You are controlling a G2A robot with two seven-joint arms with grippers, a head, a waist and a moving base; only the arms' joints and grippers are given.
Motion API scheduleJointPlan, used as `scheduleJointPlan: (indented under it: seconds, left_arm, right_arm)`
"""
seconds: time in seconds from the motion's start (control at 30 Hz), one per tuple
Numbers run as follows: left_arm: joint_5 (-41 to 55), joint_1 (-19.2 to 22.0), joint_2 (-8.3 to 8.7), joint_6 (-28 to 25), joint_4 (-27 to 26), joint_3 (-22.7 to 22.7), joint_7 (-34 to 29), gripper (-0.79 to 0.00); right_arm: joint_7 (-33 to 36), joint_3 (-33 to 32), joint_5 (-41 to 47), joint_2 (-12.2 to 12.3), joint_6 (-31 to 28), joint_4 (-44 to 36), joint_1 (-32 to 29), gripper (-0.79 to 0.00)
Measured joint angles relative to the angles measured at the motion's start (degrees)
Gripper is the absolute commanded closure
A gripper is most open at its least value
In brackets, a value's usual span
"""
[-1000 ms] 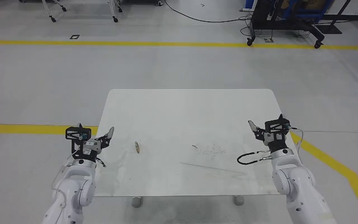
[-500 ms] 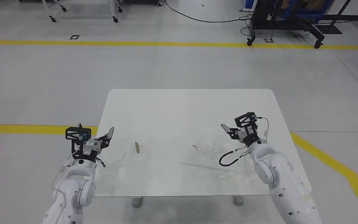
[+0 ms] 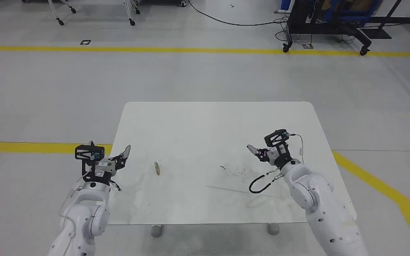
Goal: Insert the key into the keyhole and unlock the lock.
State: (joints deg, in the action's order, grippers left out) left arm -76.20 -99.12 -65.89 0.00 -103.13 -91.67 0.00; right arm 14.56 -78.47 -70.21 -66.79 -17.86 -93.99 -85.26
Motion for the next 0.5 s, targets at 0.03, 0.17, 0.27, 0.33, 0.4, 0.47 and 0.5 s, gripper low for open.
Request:
scheduleJointPlan:
  seconds: [0.03,0.17,0.27,0.33,0.4,0.47,0.5]
  left_arm:
    - [0.00,0.00,0.00,0.00,0.00,0.00,0.00,-0.785]
    - [0.00,0.00,0.00,0.00,0.00,0.00,0.00,-0.785]
    - [0.00,0.00,0.00,0.00,0.00,0.00,0.00,-0.785]
    - [0.00,0.00,0.00,0.00,0.00,0.00,0.00,-0.785]
    - [0.00,0.00,0.00,0.00,0.00,0.00,0.00,-0.785]
    - [0.00,0.00,0.00,0.00,0.00,0.00,0.00,-0.785]
    - [0.00,0.00,0.00,0.00,0.00,0.00,0.00,-0.785]
  right_arm:
    - [0.89,0.92,-0.46,-0.02,-2.17,0.72,1.04,-0.785]
    - [2.86,4.93,-1.95,-0.32,-7.30,2.98,4.33,-0.785]
    - [4.47,7.47,-2.35,-0.52,-10.37,4.49,6.41,-0.785]
    - [5.96,9.27,-3.87,-0.59,-12.62,5.30,7.79,-0.785]
    - [7.22,10.97,-5.09,-0.64,-14.95,5.88,8.88,-0.785]
    - [8.62,12.23,-6.60,-0.66,-16.19,6.13,9.62,-0.785]
    - [9.88,13.26,-8.55,-0.67,-16.49,5.99,10.01,-0.785]
